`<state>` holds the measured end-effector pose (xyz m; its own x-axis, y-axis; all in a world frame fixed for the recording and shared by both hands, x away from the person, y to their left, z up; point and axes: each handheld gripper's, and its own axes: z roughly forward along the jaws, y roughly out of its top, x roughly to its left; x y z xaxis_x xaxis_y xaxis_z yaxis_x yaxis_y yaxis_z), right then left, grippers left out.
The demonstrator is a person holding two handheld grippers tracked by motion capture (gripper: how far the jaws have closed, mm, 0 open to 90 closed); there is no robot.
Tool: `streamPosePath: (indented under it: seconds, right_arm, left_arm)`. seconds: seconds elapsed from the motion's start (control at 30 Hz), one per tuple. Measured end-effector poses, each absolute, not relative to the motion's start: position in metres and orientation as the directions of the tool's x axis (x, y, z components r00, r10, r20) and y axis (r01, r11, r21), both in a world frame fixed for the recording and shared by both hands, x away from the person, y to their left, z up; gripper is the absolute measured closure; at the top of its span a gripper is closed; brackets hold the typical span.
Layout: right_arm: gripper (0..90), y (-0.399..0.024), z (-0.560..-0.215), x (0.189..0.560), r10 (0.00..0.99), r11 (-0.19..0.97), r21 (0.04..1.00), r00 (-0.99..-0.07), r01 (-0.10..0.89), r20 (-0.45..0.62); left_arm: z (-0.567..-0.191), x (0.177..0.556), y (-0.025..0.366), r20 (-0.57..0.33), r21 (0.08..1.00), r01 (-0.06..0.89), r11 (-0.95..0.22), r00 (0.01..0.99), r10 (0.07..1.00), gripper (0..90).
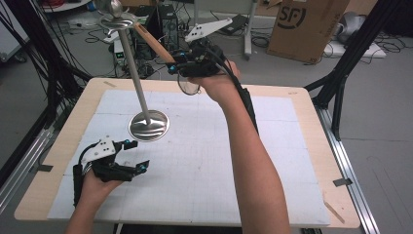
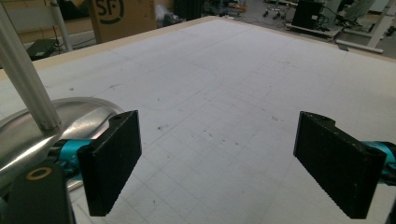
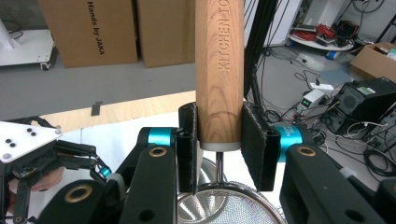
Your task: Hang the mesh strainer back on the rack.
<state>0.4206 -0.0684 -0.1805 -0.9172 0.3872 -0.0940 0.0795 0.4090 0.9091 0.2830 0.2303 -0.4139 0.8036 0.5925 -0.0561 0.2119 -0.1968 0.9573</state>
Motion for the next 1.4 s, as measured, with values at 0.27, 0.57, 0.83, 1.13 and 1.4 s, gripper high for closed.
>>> streamPosePath:
  seconds: [0.27, 0.57, 0.83, 1.13, 1.4]
  right_arm:
    - [68.5, -0.066, -0.186, 0.428, 0.408, 0.406, 0.908, -0.910, 0.105, -0.077]
    - [68.5, -0.058, -0.193, 0.436, 0.413, 0.421, 0.898, -0.908, 0.130, -0.062]
    - [68.5, -0.048, -0.193, 0.441, 0.408, 0.429, 0.895, -0.910, 0.124, -0.070]
    - [68.5, -0.037, -0.197, 0.444, 0.400, 0.440, 0.887, -0.915, 0.137, -0.057]
    - [68.5, -0.024, -0.200, 0.449, 0.401, 0.447, 0.883, -0.915, 0.143, -0.054]
  left_arm:
    - [-0.414, 0.283, 0.230, -0.053, 0.957, 0.210, -0.200, 0.805, 0.591, 15.7]
    - [-0.413, 0.282, 0.230, -0.056, 0.957, 0.212, -0.199, 0.806, 0.589, 15.7]
    - [-0.413, 0.281, 0.229, -0.061, 0.956, 0.215, -0.197, 0.809, 0.584, 15.7]
    - [-0.413, 0.280, 0.230, -0.059, 0.957, 0.213, -0.198, 0.809, 0.584, 15.7]
    - [-0.413, 0.280, 0.230, -0.059, 0.956, 0.213, -0.199, 0.809, 0.584, 15.7]
